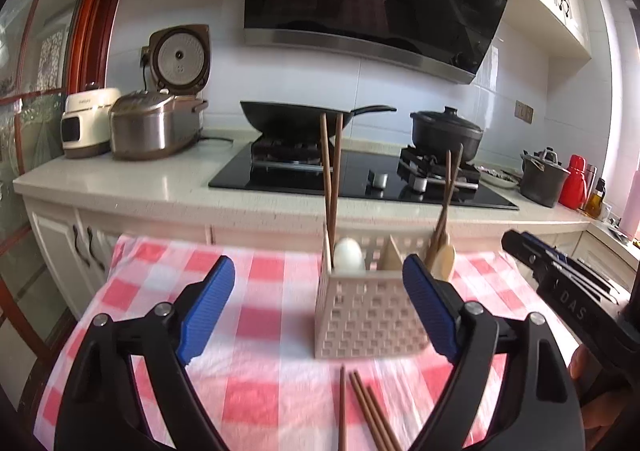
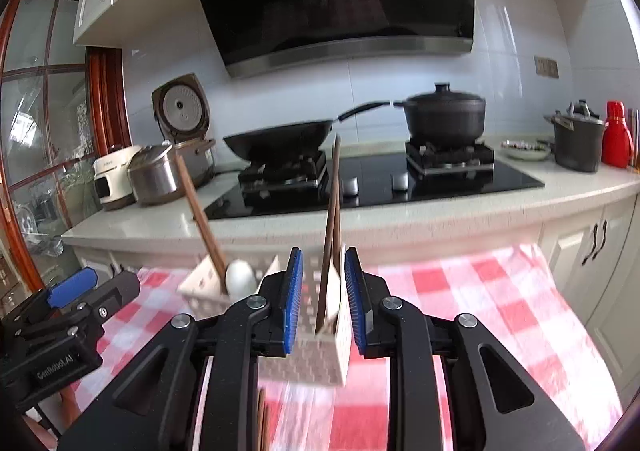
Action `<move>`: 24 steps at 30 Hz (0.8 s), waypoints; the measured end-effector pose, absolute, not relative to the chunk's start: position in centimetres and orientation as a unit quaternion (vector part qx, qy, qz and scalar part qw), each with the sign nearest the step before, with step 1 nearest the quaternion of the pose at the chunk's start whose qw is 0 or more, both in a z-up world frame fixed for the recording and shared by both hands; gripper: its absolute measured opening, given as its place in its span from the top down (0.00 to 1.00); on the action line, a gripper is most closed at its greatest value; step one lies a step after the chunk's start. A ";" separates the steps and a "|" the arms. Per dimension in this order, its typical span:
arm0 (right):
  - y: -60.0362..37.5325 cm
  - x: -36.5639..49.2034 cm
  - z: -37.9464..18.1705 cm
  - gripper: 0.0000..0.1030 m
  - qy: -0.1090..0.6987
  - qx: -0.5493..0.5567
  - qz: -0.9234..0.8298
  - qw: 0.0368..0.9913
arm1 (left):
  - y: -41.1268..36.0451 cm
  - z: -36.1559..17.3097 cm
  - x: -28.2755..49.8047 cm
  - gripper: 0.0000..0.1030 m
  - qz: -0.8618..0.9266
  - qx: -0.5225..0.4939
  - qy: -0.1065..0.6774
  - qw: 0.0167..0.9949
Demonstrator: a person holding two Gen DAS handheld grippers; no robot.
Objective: Organize utensils
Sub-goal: 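Move both open tools back over the remaining brown chopsticks on the cloth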
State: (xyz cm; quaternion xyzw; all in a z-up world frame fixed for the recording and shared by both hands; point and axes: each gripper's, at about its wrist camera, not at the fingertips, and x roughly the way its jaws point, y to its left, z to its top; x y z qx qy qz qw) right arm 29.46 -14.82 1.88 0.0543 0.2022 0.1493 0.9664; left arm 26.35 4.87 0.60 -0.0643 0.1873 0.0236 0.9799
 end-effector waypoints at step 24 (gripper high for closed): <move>-13.7 21.9 -8.3 0.78 0.365 0.027 0.194 0.910 | 4.4 -9.5 16.1 0.13 0.007 -0.046 0.280 0.959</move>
